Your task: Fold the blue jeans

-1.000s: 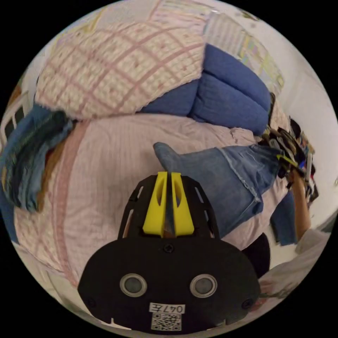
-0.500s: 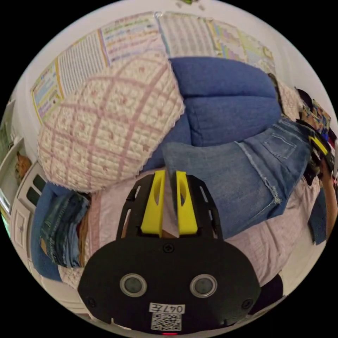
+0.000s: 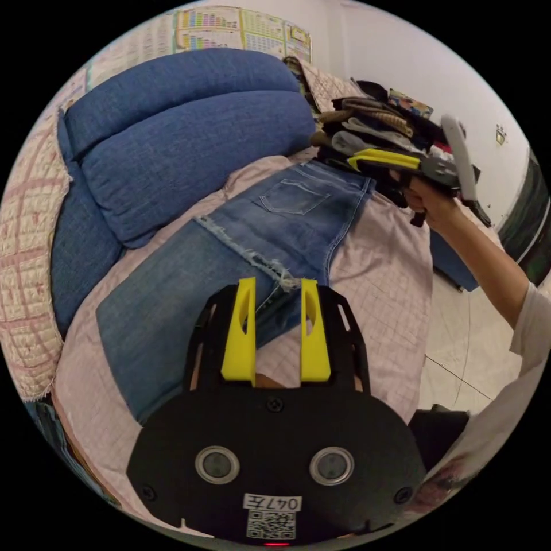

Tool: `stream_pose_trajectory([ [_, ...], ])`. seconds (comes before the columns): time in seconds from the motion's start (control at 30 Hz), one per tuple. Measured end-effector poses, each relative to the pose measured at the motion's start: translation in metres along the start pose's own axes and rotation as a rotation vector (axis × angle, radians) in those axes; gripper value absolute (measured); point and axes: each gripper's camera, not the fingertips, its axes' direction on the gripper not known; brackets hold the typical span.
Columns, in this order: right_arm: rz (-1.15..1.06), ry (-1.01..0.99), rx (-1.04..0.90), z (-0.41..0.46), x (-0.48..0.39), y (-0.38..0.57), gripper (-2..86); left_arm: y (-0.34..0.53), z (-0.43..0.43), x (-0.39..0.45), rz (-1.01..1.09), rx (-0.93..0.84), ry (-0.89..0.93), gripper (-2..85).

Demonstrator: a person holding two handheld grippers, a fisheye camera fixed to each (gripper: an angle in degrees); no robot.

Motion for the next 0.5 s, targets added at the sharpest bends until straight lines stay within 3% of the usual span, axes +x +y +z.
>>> stream_pose_trajectory([
  [0.2,-0.036,-0.113,-0.162,0.055,-0.025,0.017,1.7,-0.011,0.02,-0.039,-0.125,-0.073,-0.019,9.9],
  [0.3,-0.051,-0.197,-0.284,0.087,-0.031,0.028,0.1,-0.01,0.006,-0.071,-0.14,-0.062,0.016,1.3],
  [0.5,-0.133,-0.176,-0.315,0.11,-0.034,0.04,-0.9,0.028,-0.078,-0.191,-0.376,0.152,0.052,-0.6],
])
